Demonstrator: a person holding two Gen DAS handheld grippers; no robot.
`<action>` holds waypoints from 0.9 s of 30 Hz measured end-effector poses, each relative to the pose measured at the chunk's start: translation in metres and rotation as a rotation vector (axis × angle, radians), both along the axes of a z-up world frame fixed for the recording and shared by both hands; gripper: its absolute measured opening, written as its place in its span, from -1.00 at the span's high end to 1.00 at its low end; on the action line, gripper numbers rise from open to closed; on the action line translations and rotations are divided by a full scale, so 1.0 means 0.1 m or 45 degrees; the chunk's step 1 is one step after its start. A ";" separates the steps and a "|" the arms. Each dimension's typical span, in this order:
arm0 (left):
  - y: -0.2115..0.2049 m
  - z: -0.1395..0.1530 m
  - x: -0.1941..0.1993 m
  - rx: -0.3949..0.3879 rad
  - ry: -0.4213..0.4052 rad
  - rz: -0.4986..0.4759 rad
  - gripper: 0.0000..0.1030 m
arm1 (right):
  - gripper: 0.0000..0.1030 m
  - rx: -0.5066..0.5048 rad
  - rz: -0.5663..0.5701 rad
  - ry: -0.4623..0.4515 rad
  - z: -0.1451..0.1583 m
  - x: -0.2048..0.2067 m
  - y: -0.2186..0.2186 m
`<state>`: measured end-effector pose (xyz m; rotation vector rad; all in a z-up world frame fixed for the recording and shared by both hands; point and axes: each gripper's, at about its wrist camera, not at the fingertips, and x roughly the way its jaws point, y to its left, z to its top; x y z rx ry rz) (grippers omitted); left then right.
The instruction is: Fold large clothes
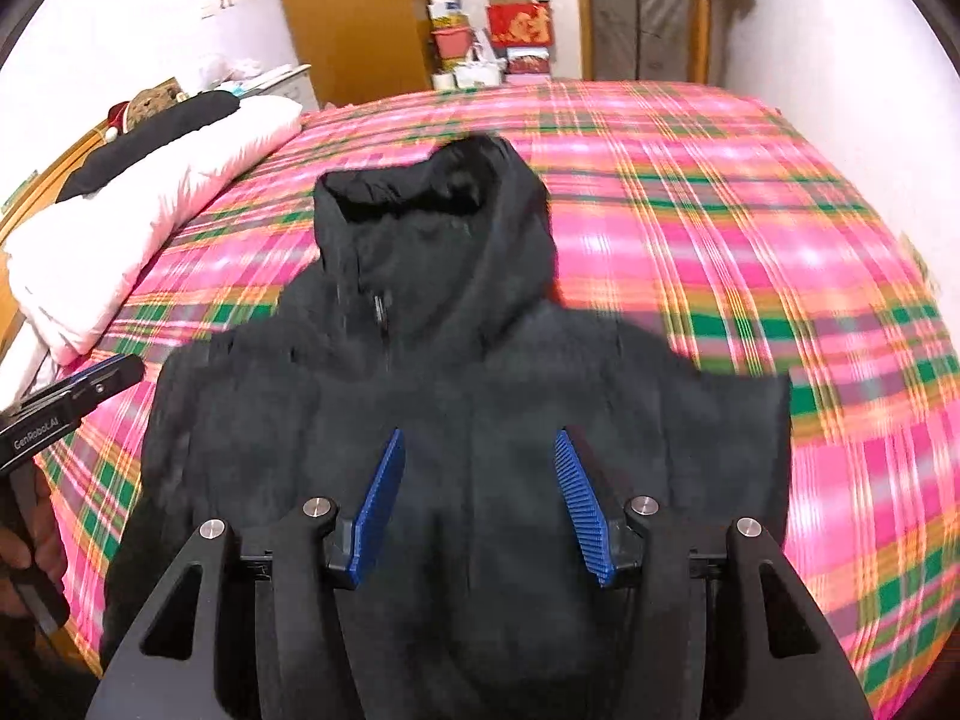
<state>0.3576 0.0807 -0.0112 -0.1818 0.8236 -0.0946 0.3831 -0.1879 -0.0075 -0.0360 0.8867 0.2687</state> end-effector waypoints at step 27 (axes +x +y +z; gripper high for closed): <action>-0.09 -0.52 2.00 -0.047 0.035 0.084 0.91 | 0.82 0.023 -0.085 0.021 -0.17 1.80 0.23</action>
